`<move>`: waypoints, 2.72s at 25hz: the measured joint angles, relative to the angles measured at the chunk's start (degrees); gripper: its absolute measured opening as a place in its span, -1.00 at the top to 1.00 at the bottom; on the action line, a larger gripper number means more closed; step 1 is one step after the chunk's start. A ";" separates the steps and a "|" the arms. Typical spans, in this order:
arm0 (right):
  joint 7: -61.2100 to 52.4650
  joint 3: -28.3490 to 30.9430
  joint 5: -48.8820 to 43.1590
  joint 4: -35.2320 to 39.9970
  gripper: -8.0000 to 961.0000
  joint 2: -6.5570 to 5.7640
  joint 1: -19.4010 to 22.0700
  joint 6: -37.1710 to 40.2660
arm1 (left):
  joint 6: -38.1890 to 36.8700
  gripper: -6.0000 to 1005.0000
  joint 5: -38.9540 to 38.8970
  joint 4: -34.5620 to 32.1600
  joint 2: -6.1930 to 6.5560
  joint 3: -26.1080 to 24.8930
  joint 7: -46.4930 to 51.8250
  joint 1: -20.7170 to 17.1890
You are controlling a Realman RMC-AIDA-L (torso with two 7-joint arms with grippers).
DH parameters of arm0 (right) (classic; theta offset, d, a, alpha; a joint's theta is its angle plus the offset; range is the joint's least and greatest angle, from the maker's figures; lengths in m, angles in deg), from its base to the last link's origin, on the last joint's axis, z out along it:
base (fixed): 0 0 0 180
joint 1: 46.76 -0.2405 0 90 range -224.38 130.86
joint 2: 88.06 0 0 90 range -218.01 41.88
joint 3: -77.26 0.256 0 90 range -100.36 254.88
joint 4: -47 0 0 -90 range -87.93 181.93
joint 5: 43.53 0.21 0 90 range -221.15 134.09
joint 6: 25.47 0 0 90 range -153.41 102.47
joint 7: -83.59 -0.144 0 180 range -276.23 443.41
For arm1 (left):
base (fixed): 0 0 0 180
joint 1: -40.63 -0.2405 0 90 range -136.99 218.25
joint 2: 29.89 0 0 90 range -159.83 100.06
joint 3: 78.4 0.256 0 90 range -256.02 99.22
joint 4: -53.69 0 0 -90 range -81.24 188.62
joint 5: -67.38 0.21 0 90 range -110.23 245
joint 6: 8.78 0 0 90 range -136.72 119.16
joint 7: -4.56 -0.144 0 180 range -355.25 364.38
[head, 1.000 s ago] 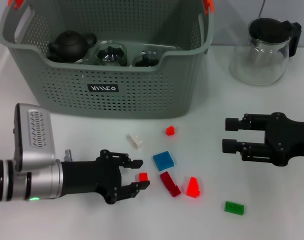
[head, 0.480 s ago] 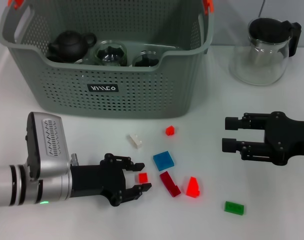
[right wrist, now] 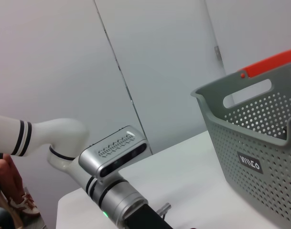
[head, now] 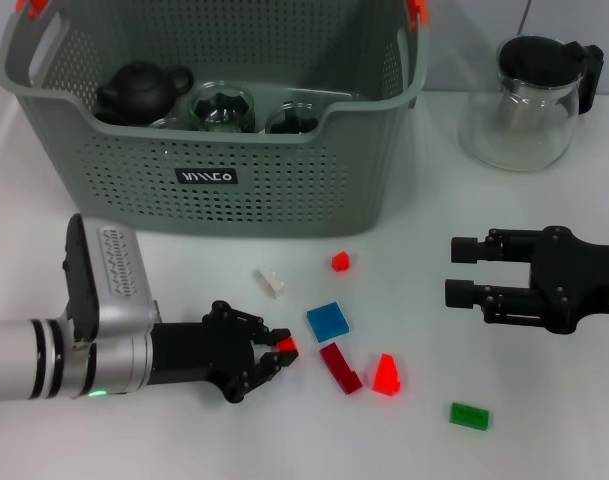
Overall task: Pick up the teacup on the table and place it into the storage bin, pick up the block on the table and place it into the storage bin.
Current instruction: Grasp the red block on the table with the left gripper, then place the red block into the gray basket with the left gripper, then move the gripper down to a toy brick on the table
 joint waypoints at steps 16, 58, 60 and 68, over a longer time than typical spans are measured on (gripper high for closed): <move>0.13 0.00 0.15 0.00 -0.37 -0.20 0.19 0.13 | -43.31 0.55 -10.70 -7.73 5.44 -28.76 12.20 -0.64; 0.34 0.18 0.07 -0.69 -0.37 -0.15 0.24 -0.07 | -35.13 -0.35 -12.23 -25.45 2.37 -18.26 20.42 -8.29; 0.33 0.18 0.05 -0.69 -0.37 -0.12 0.25 -0.09 | -34.23 -0.35 -8.23 -24.60 1.28 -16.36 17.81 -8.97; -0.20 0.24 0.14 -0.70 -0.37 -0.37 -0.15 -0.09 | -18.02 -0.33 -3.41 -11.66 0.39 -9.12 9.33 -4.93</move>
